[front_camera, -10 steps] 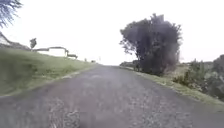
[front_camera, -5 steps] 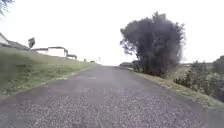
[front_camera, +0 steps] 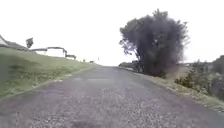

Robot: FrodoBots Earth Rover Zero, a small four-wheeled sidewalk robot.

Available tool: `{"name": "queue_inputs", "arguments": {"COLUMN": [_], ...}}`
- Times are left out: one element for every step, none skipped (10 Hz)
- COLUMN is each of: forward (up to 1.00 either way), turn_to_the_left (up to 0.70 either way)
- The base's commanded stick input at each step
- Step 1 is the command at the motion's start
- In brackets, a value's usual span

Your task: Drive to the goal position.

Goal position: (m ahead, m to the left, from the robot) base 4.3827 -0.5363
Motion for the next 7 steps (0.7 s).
{"name": "queue_inputs", "arguments": {"forward": [0.70,0.70,0.70,0.70,0.70,0.70,0.70], "turn_to_the_left": [0.34,0.35,0.35,0.35,0.35,0.28,0.09]}}
